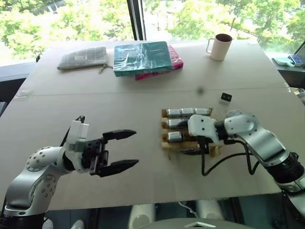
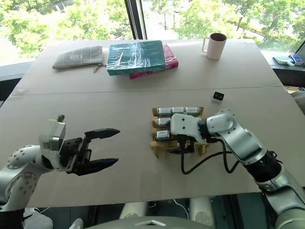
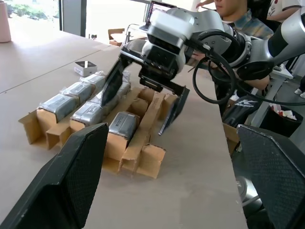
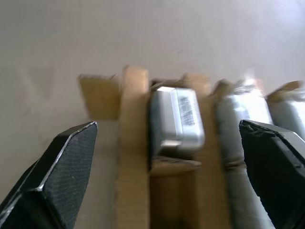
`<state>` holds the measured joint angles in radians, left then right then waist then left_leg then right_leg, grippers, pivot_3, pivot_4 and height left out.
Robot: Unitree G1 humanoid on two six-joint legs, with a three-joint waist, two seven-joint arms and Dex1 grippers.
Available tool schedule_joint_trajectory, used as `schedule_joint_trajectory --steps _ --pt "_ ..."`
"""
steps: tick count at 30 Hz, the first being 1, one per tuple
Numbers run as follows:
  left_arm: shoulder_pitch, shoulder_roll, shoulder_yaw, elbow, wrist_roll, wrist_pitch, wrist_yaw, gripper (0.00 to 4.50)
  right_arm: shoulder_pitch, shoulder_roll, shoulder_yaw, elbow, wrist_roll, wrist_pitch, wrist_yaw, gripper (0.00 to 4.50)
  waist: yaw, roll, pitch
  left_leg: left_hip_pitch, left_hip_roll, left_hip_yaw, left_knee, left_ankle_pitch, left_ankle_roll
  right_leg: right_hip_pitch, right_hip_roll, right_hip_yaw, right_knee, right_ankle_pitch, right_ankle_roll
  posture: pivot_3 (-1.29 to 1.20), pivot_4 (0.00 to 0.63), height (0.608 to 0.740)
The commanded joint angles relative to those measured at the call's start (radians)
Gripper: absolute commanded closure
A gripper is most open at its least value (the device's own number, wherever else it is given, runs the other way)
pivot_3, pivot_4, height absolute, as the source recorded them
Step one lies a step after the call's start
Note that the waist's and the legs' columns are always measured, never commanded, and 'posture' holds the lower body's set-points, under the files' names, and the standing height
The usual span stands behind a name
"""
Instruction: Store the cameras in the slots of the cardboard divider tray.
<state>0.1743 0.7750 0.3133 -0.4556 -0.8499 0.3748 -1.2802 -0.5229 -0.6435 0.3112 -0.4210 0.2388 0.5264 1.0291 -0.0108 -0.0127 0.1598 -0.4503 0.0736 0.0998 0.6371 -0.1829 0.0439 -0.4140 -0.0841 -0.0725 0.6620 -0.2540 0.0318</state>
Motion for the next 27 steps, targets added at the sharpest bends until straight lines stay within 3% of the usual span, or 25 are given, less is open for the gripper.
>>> schedule_joint_trajectory --steps 1,3,7,13,24,27 --pt "0.060 -0.007 0.055 -0.103 -0.044 0.002 0.027 0.00 0.006 0.000 -0.204 -0.190 0.178 0.206 -0.089 0.03 0.001 0.000 0.000 0.000 0.000 0.000 0.000 0.000 0.000 0.000 0.000 0.000 0.000 0.000 0.000 0.00 0.150 0.740" --pt "0.098 -0.011 0.069 -0.148 -0.059 0.004 0.046 0.00 0.052 -0.013 -0.298 -0.267 0.229 0.308 -0.151 0.03 0.003 0.000 0.000 0.001 0.000 -0.001 0.000 0.000 0.000 0.000 0.000 0.000 0.000 0.000 0.000 0.00 0.150 0.740" --pt "0.149 -0.013 0.094 -0.227 -0.094 0.015 0.088 0.00 0.151 -0.022 -0.414 -0.301 0.185 0.450 -0.333 0.03 0.010 -0.001 -0.001 0.000 -0.001 -0.002 0.000 -0.003 -0.005 0.000 -0.002 -0.002 -0.001 -0.002 -0.004 0.00 0.150 0.740" --pt "0.161 0.006 0.130 -0.317 -0.182 0.046 0.158 0.00 0.254 0.035 -0.414 -0.033 -0.024 0.421 -0.625 0.03 0.005 -0.002 -0.002 0.001 -0.001 -0.001 0.000 -0.003 -0.005 0.000 -0.001 -0.001 0.000 -0.002 -0.003 0.00 0.150 0.740" --pt "0.191 0.010 0.167 -0.357 -0.217 0.038 0.185 0.00 0.232 0.136 -0.482 0.232 -0.029 0.295 -0.694 0.03 -0.002 0.001 0.000 0.002 -0.001 0.002 0.000 0.000 0.000 0.000 0.004 0.004 0.000 -0.002 0.002 0.00 0.150 0.740" --pt "0.195 -0.006 0.177 -0.367 -0.237 0.045 0.242 0.00 0.226 0.137 -0.474 0.256 -0.029 0.268 -0.681 0.81 -0.002 0.001 0.000 0.002 0.000 0.002 0.000 0.000 0.000 0.000 0.004 0.004 0.000 -0.002 0.001 0.00 0.150 0.740"
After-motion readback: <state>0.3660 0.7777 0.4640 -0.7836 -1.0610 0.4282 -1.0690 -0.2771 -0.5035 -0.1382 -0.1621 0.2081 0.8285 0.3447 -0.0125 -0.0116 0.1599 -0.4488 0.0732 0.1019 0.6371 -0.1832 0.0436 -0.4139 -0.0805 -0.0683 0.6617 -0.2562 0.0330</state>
